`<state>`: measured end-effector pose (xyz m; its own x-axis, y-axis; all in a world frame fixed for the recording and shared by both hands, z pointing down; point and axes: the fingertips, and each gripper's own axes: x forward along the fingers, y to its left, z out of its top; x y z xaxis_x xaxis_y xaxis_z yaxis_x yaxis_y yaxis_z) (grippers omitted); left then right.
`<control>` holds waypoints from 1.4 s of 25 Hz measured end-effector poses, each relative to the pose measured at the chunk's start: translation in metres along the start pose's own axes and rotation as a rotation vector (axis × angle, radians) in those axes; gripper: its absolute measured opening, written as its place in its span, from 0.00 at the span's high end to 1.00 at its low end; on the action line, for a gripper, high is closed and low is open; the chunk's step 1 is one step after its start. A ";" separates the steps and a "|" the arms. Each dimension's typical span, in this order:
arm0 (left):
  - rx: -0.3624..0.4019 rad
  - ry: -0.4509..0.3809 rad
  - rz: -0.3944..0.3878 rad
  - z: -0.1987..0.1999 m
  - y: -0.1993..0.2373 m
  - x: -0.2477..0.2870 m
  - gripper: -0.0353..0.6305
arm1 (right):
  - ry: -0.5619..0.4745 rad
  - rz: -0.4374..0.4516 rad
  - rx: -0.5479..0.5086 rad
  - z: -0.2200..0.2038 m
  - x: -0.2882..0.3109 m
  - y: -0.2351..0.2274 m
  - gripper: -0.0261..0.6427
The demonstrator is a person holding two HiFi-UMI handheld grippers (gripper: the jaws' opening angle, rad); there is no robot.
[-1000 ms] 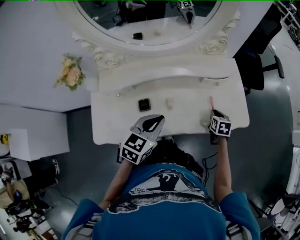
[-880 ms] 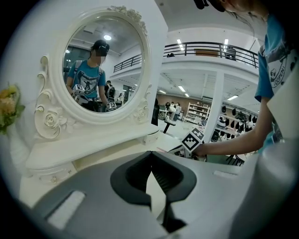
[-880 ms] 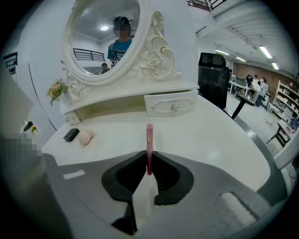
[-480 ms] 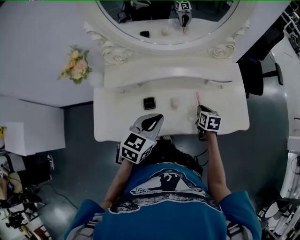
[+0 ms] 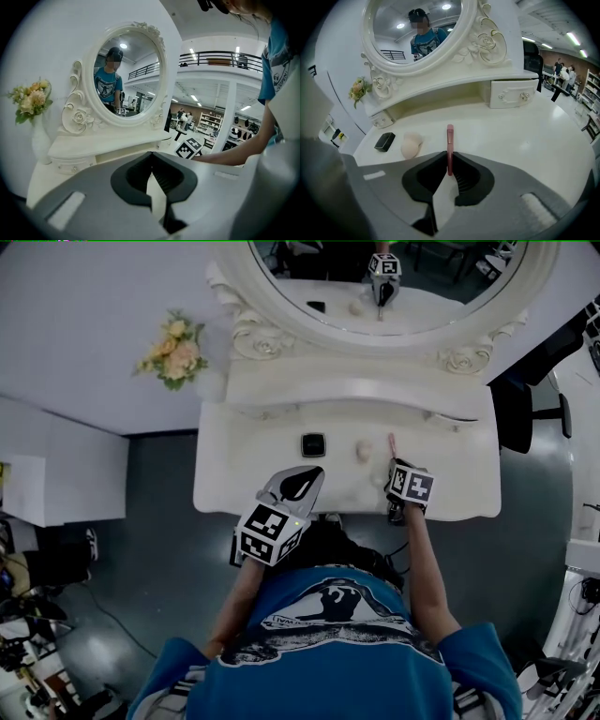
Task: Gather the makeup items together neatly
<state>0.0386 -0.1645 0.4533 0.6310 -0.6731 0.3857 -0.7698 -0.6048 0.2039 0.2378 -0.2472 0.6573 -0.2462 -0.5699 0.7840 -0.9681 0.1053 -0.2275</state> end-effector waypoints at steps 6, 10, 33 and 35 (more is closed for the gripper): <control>-0.013 -0.006 0.022 -0.003 0.011 -0.011 0.93 | 0.001 -0.055 0.014 -0.005 0.005 -0.003 0.90; -0.013 -0.011 0.017 -0.006 0.014 -0.014 0.93 | -0.017 -0.052 0.058 -0.004 0.005 -0.003 0.90; -0.058 0.007 -0.034 -0.037 0.036 -0.043 0.93 | -0.145 0.007 0.013 -0.011 -0.044 0.033 0.73; -0.062 0.017 -0.047 -0.042 0.036 -0.042 0.93 | -0.168 0.035 0.007 -0.011 -0.053 0.044 0.73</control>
<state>-0.0197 -0.1398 0.4822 0.6651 -0.6368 0.3899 -0.7443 -0.6075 0.2773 0.2082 -0.2035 0.6117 -0.2677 -0.6942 0.6682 -0.9586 0.1222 -0.2571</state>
